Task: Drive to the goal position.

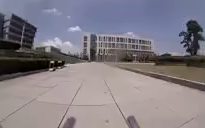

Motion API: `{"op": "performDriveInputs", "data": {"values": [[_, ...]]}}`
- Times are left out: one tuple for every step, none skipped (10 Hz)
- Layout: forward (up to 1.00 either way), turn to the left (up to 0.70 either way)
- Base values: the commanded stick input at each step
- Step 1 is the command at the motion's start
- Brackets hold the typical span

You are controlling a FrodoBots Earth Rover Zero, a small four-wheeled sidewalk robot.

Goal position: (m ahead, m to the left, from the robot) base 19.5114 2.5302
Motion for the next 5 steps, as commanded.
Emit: {"op": "performDriveInputs", "data": {"values": [[0.7, 0.0], [0.7, 0.0], [0.7, 0.0], [0.7, 0.0], [0.7, 0.0]]}}
